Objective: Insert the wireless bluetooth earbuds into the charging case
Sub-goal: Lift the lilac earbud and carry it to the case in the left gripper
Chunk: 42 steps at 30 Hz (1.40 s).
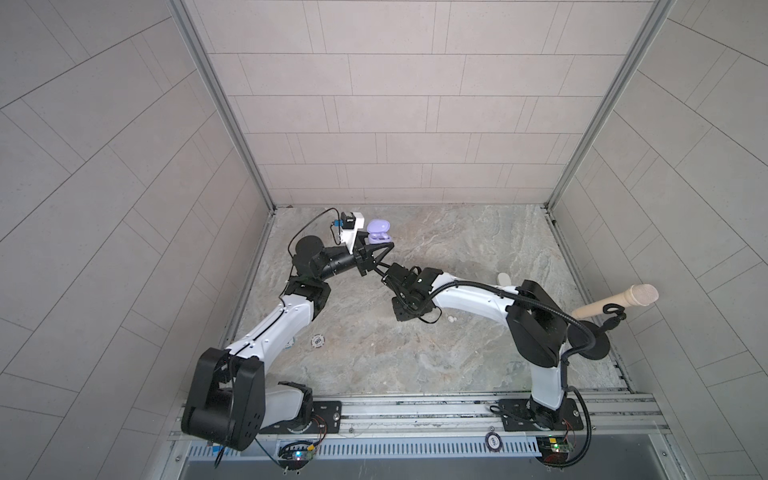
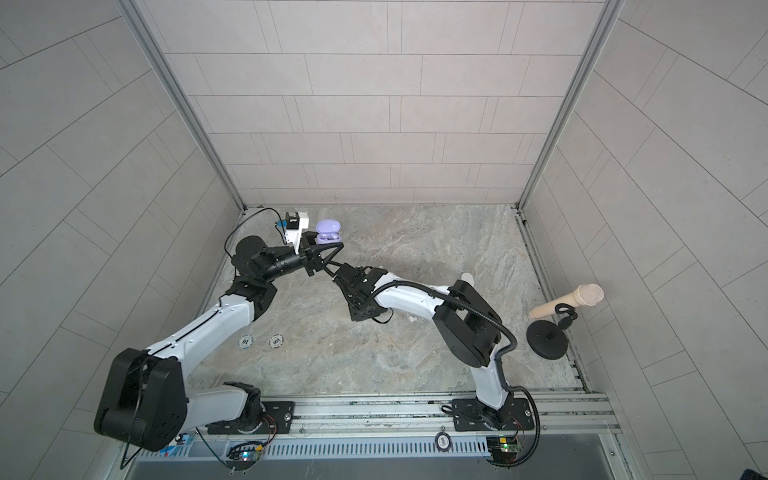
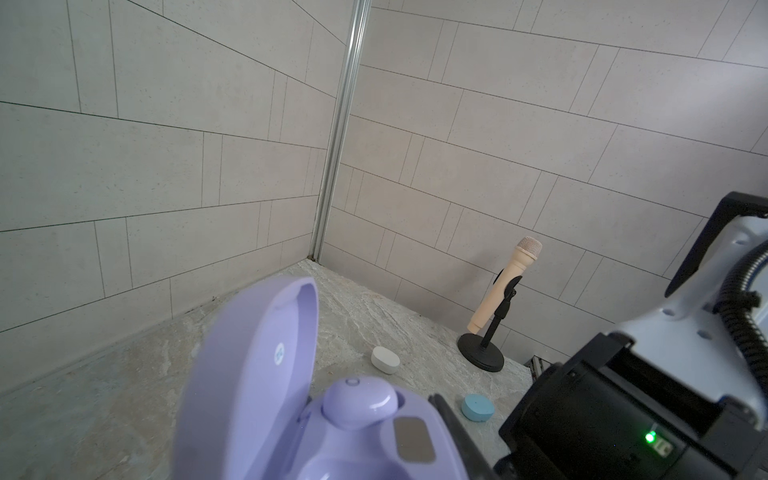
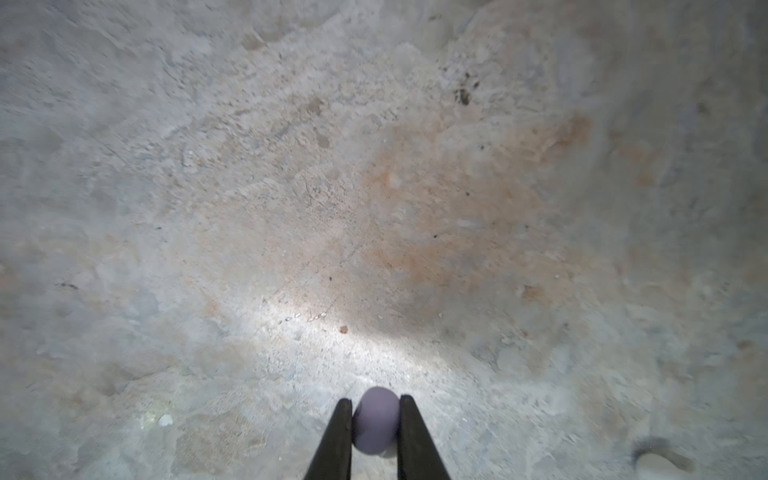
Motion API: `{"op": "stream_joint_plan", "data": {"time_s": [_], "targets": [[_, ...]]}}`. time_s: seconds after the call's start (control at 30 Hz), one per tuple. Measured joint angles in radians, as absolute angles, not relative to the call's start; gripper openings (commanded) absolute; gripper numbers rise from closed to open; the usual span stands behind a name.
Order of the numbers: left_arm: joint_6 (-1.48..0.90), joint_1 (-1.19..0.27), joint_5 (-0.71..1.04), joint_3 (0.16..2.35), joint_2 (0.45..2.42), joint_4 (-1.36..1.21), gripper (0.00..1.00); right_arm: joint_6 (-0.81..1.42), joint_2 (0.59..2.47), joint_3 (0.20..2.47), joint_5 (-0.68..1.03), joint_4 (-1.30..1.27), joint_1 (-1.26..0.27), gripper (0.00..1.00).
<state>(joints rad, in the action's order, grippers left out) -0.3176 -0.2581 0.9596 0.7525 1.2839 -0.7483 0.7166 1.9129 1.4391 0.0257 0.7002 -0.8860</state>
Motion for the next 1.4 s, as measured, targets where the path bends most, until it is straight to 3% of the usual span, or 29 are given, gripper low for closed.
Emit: {"op": "stream_joint_plan", "data": {"time_s": [0.43, 0.87, 1.4], "targets": [[-0.302, -0.324, 0.939, 0.751, 1.303, -0.742, 0.1, 0.738, 1.507, 1.198, 0.118, 0.649, -0.823, 0.17], [-0.245, -0.477, 0.878, 0.727, 1.302, -0.713, 0.1, 0.741, 1.122, 1.168, 0.193, 0.631, -0.698, 0.18], [-0.175, -0.657, 0.83, 0.773, 1.356, -0.769, 0.11, 0.77, 0.961, 1.226, 0.289, 0.514, -0.64, 0.22]]}}
